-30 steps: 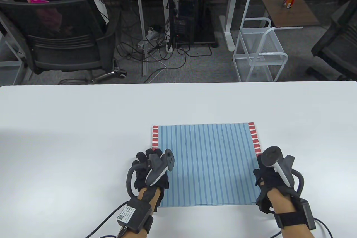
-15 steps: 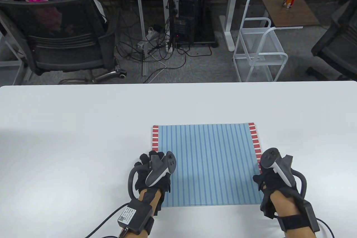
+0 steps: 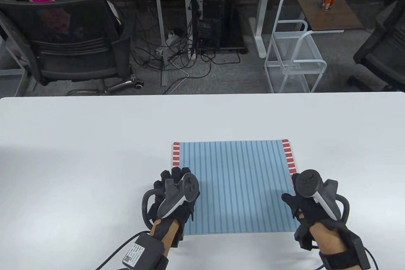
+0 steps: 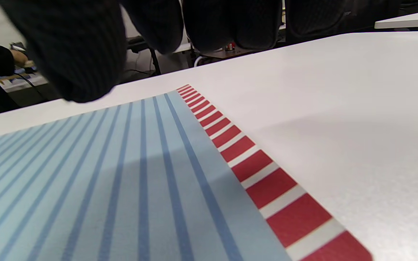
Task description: Unroll mouse pads and stack together
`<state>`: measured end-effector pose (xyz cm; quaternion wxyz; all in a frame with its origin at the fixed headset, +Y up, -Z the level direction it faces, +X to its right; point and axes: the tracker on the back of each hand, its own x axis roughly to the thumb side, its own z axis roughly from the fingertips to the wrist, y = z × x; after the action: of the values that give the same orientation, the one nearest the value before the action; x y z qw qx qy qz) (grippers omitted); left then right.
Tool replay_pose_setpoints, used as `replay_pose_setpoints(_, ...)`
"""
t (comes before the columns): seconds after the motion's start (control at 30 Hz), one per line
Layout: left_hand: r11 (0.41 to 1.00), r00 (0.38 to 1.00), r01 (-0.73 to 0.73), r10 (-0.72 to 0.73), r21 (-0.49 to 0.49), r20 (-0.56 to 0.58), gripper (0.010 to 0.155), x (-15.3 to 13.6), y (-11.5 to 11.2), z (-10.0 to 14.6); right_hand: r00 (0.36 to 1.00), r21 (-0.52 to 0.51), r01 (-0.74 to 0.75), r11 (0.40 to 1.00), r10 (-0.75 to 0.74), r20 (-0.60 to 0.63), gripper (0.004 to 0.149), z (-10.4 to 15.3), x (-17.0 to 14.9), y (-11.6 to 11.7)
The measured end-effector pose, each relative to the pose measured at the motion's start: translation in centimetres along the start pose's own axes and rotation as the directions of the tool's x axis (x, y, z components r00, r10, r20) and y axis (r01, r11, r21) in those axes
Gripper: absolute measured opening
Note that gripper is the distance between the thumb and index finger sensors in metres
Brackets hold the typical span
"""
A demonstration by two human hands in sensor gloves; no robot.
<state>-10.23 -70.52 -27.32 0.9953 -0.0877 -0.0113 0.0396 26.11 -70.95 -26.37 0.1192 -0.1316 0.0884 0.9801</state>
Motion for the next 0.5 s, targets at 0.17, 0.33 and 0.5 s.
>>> replay_pose_setpoints(0.17, 0.998, 0.997, -0.037, 0.033, 0.050, 0.068, 0.077, 0.0, 0.6, 1.3, 0.995, -0.054, 0.044, 0.998, -0.040, 0.090, 0.075, 0.5, -0.2, 1.0)
replay_pose_setpoints(0.33, 0.982, 0.990, -0.058, 0.033, 0.177, 0.140, 0.076, -0.4, -0.1, 2.2, 0.982, -0.061, 0.066, 0.996, -0.054, 0.179, 0.077, 0.6, 0.2, 1.8)
replay_pose_setpoints(0.5, 0.990, 0.987, -0.063, 0.042, 0.125, 0.157, 0.079, -0.9, -0.9, 2.0, 0.971, -0.010, 0.076, 0.997, -0.072, 0.228, 0.080, 0.1, 0.4, 2.4)
